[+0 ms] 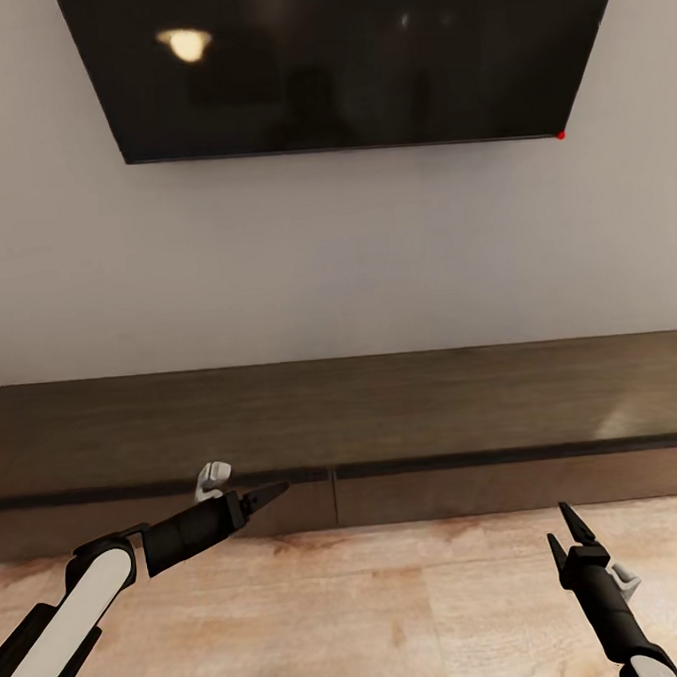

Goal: Place each of the two pumpkins and all three candles from the living room inside a cabinet in the living room (use any cabinet), then make sure every cabinet is closed, and position the cauldron so it is next to a table in the living room.

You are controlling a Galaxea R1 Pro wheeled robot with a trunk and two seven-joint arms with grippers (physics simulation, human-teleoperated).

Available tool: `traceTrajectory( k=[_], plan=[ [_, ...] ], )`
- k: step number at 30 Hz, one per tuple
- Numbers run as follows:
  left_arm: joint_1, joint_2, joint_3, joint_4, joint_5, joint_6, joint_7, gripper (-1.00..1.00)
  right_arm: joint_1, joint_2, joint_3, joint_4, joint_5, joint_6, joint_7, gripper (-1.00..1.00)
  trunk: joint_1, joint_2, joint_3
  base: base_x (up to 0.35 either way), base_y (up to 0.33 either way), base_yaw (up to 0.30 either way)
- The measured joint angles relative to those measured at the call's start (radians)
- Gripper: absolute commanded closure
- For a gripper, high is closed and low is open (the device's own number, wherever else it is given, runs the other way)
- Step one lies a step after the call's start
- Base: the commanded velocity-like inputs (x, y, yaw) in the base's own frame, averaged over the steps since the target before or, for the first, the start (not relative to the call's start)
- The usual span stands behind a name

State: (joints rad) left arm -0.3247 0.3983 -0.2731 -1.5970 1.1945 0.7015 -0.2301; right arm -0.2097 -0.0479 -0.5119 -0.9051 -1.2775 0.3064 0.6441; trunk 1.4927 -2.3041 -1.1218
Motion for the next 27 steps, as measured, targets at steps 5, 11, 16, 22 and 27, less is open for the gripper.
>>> traceTrajectory(
  k=[5, 11, 16, 22, 27],
  plan=[
    [0.0, 0.0, 0.0, 0.0, 0.0, 0.0, 0.0, -1.0, -0.004, 0.003, 0.005, -0.001, 0.0, 0.001, 0.003, -1.0, 0.0, 0.0, 0.0, 0.072, 0.002, 0.0],
    [0.0, 0.0, 0.001, 0.0, 0.0, 0.0, 0.0, -1.0, -0.011, 0.003, 0.057, 0.0, 0.0, 0.0, 0.004, -1.0, 0.0, 0.0, 0.0, 0.107, 0.065, 0.0],
    [0.0, 0.0, 0.001, 0.0, 0.0, 0.0, 0.0, -1.0, -0.012, 0.003, 0.068, 0.0, -0.001, 0.0, 0.004, -1.0, 0.0, 0.0, 0.0, 0.119, 0.021, 0.0],
    [0.0, 0.0, 0.0, 0.0, 0.0, 0.0, 0.0, -1.0, -0.013, 0.003, 0.071, 0.0, -0.001, 0.0, 0.005, -1.0, 0.0, 0.0, 0.0, 0.132, 0.004, 0.0],
    [0.0, 0.0, 0.0, 0.0, 0.0, 0.0, 0.0, -1.0, -0.014, 0.003, 0.071, 0.0, -0.001, 0.0, 0.005, -1.0, 0.0, 0.0, 0.0, 0.181, 0.001, 0.0]
  ],
)
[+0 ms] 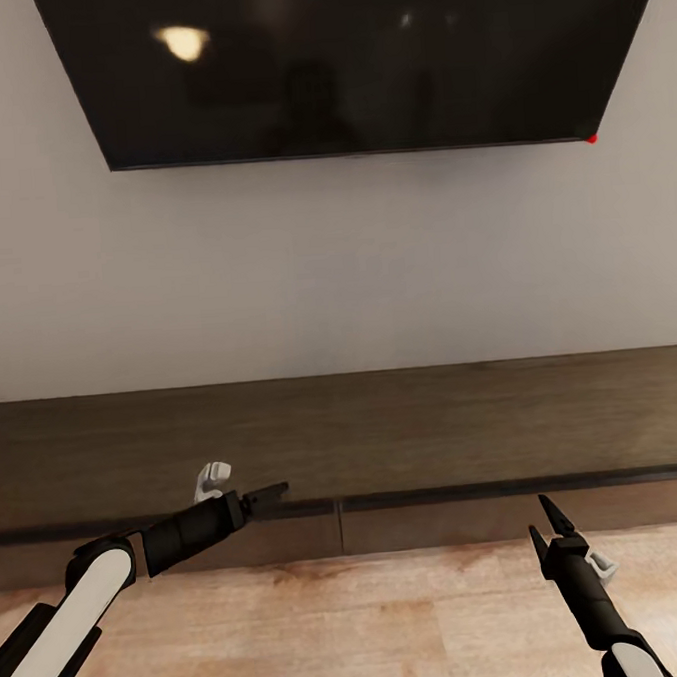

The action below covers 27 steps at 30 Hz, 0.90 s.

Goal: Place each of the two pumpkins and all three candles from the living room inside a cabinet in the living room (use any cabinet), then make sure every cabinet is closed, and position the cauldron so it is next to a table in the living room.

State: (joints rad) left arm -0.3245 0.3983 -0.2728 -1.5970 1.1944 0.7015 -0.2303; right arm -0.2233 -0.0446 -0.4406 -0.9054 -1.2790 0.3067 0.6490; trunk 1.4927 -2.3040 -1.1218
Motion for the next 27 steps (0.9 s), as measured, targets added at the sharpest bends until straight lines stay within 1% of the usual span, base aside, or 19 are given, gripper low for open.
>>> traceTrajectory(
  k=[14, 21, 22, 24, 26, 27],
  plan=[
    [0.0, 0.001, 0.001, 0.0, 0.0, 0.0, -0.009, -1.0, 0.0, 0.0, 0.0, 0.001, 0.0, 0.0, 0.001, -1.0, 0.0, 0.0, 0.0, 0.027, 0.0, 0.0],
    [0.0, 0.001, 0.001, 0.0, -0.001, 0.0, -0.037, -1.0, 0.0, -0.001, 0.0, 0.0, 0.0, -0.001, 0.011, -1.0, 0.027, -0.049, -0.022, 0.0, 0.0, 0.0],
    [0.0, 0.001, 0.0, 0.0, -0.001, 0.0, -0.039, -1.0, 0.0, -0.001, 0.0, 0.0, -0.001, -0.001, 0.013, -1.0, 0.027, -0.049, -0.022, 0.0, 0.0, 0.0],
    [0.0, 0.001, 0.0, 0.0, -0.001, 0.0, -0.041, -1.0, 0.0, -0.001, -0.001, 0.0, -0.001, -0.002, 0.028, -1.0, 0.027, -0.049, -0.022, 0.0, 0.0, 0.0],
    [0.0, 0.001, 0.0, 0.0, -0.001, 0.0, -0.042, -1.0, 0.0, -0.002, -0.001, 0.001, 0.001, -0.001, 0.088, -1.0, 0.027, -0.049, -0.022, 0.0, 0.0, 0.0],
    [0.0, 0.001, 0.0, 0.0, -0.001, 0.0, -0.042, -1.0, 0.0, -0.003, -0.002, 0.002, 0.003, -0.001, 0.129, -1.0, 0.027, -0.049, -0.022, 0.0, 0.0, 0.0]
  ],
)
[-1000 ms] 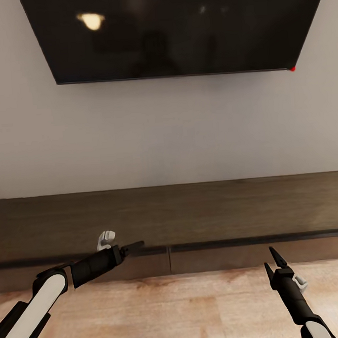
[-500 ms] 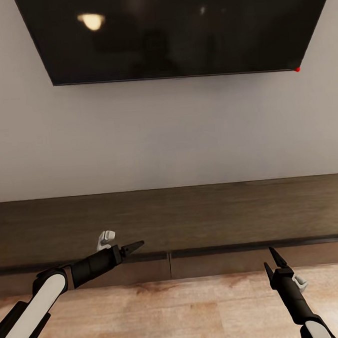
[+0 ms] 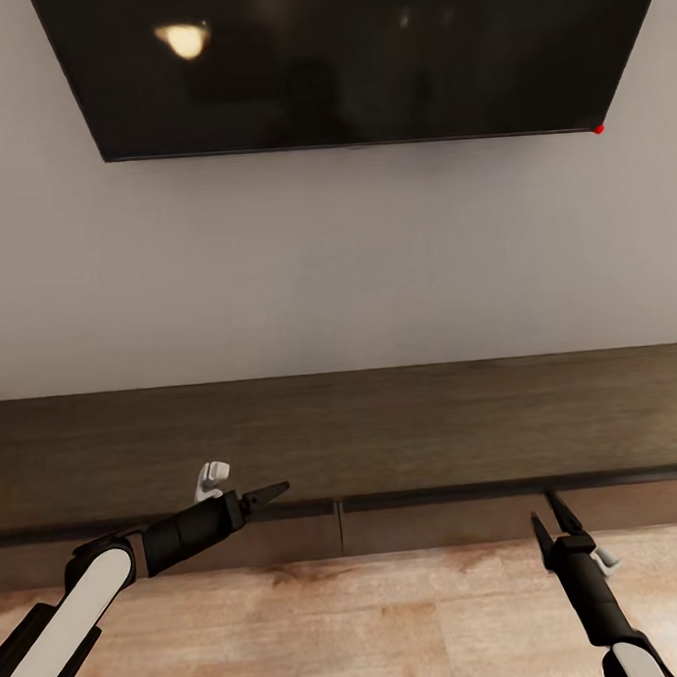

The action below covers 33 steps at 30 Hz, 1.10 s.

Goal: Place each of the two pumpkins and all three candles from the living room inside a cabinet in the living room (use any cabinet), then make sure every cabinet is closed, and position the cauldron so it is next to a table in the living room.

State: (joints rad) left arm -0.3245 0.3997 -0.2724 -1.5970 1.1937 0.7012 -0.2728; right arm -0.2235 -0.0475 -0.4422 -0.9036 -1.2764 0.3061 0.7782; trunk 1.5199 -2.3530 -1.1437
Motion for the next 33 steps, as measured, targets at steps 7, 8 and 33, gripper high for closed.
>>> traceTrajectory(
  k=[7, 8, 33],
  plan=[
    [0.0, 0.0, 0.0, 0.0, 0.0, 0.0, -0.001, -1.0, 0.0, -0.001, 0.0, 0.001, 0.004, 0.001, 0.055, -1.0, 0.004, -0.007, -0.003, 0.0, 0.0, 0.0],
    [0.0, 0.0, 0.0, 0.0, 0.0, 0.0, -0.001, -1.0, 0.0, -0.001, 0.0, 0.001, 0.004, 0.001, 0.056, -1.0, 0.008, -0.014, -0.006, 0.0, 0.0, 0.0],
    [0.0, -0.001, 0.0, 0.0, 0.0, 0.0, -0.002, -1.0, -0.003, -0.009, -0.002, 0.039, 0.001, 0.0, 0.069, -1.0, 0.077, -0.14, -0.063, 0.0, 0.0, 0.0]
  ],
)
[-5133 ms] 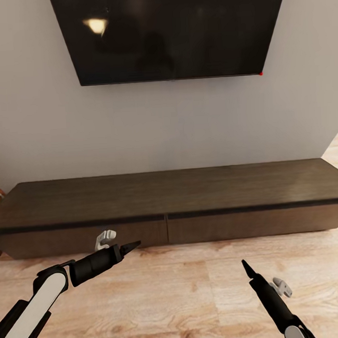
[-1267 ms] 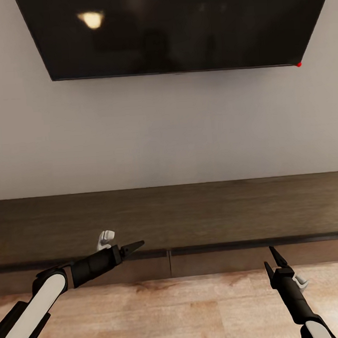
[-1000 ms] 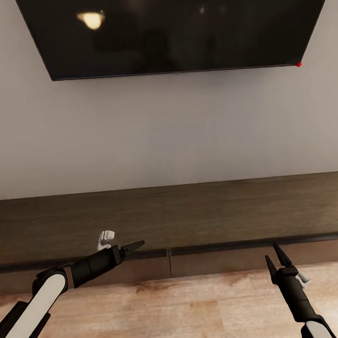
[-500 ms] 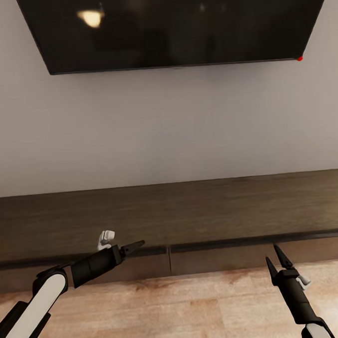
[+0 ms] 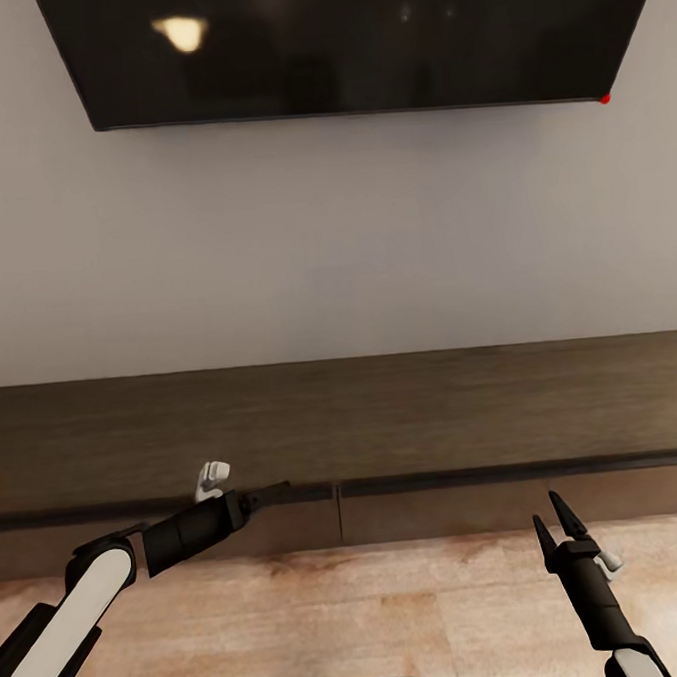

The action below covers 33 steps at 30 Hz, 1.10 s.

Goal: Place each of the two pumpkins and all three candles from the living room inside a cabinet in the living room (use any cabinet), then make sure every cabinet is closed, and position the cauldron so it is next to a table in the living room.

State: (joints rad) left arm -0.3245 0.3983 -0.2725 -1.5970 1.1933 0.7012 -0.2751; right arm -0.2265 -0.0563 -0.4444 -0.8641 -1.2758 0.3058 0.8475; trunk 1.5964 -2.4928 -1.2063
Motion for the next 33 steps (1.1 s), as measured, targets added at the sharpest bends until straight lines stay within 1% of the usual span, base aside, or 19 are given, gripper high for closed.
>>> traceTrajectory(
  k=[1, 17, 23, 27, 33],
  plan=[
    [0.0, 0.0, 0.0, 0.0, 0.0, 0.0, 0.0, -1.0, 0.0, 0.0, 0.0, 0.0, 0.0, 0.0, 0.001, -1.0, 0.004, -0.007, -0.003, 0.0, 0.0, 0.0],
    [0.0, 0.0, 0.0, 0.0, 0.0, 0.0, 0.0, -1.0, 0.0, -0.003, -0.001, 0.001, -0.001, 0.001, 0.004, -1.0, 0.011, -0.011, -0.065, 0.0, 0.0, 0.0],
    [0.0, 0.001, 0.0, 0.0, 0.0, 0.0, -0.002, -1.0, 0.001, -0.003, -0.002, 0.001, -0.001, 0.001, 0.004, -1.0, 0.011, -0.011, -0.065, 0.0, 0.0, 0.0],
    [0.0, 0.001, 0.0, 0.0, 0.0, 0.0, -0.026, -1.0, 0.0, -0.003, -0.002, 0.002, -0.001, 0.001, 0.006, -1.0, 0.011, -0.011, -0.065, 0.012, 0.0, 0.0],
    [0.0, 0.0, 0.0, 0.001, -0.002, 0.0, -0.039, -1.0, 0.0, -0.003, -0.002, 0.002, -0.001, 0.001, 0.023, -1.0, 0.011, -0.011, -0.065, 0.148, 0.0, 0.0]
  ],
)
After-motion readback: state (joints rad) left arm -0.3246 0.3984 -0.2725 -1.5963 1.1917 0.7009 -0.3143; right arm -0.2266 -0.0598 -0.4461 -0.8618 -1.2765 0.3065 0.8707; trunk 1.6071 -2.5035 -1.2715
